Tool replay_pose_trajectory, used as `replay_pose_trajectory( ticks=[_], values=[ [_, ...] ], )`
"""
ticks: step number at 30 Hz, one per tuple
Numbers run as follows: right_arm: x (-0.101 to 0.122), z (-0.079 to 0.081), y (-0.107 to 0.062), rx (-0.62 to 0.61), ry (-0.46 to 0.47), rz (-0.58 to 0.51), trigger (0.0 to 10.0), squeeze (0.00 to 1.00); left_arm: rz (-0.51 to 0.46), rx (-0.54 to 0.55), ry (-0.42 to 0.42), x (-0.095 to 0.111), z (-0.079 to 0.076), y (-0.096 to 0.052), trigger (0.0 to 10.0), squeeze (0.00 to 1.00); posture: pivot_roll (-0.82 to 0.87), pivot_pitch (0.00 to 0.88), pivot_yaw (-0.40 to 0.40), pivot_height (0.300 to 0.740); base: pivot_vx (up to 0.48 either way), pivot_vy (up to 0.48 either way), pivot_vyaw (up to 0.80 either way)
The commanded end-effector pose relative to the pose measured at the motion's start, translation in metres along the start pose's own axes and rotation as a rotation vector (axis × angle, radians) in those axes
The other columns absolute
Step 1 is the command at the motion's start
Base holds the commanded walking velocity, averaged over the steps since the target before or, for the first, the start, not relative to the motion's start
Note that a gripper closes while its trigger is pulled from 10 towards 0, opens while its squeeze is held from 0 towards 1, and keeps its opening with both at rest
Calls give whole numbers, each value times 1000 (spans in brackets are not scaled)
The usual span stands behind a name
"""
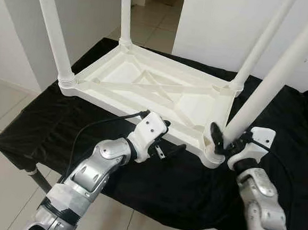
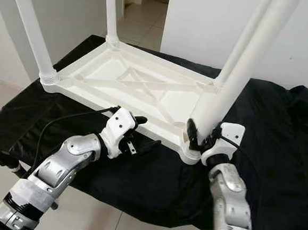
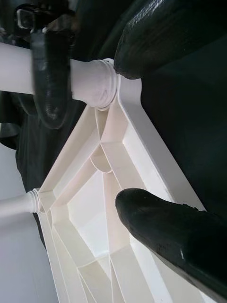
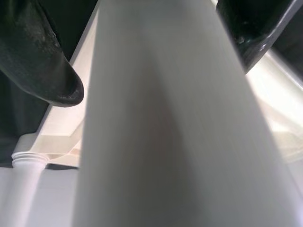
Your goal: Building children table
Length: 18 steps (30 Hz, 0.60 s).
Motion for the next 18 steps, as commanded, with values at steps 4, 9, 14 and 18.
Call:
replay_pose_trajectory(
  ticks=[4, 9, 14, 18],
  values=[
    [-10, 5, 6, 125, 5, 81, 10000, 0, -2, -23, -6, -2, -3, 0, 10000, 0, -51, 0, -99, 740, 0, 0, 0],
    [-11, 5, 14, 257, -21, 176, 10000, 0, -20, -11, -26, 4, -4, 1, 10000, 0, -55, 0, -89, 740, 0, 0, 0],
    [-9, -6, 22, 303, -87, 233, 0, 0, -22, -27, -21, 5, -8, 5, 10000, 0, -57, 0, -83, 740, 0, 0, 0],
    [-12, -9, 21, 309, -82, 249, 0, 0, -24, -25, -18, 6, -6, 5, 10000, 0, -44, 0, -89, 740, 0, 0, 0]
  ],
)
Point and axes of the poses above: a point about 5 cm out from each wrist's last joint towards the gripper, its own y axis pointing out of the wrist towards the gripper, its own x axis along the axis of the wrist's last joint, z = x × y, the point moved 3 cm from there along y, pointing out of the wrist towards the gripper, and after that the axes turned 14 degrees about y, right-handed, at the moved point
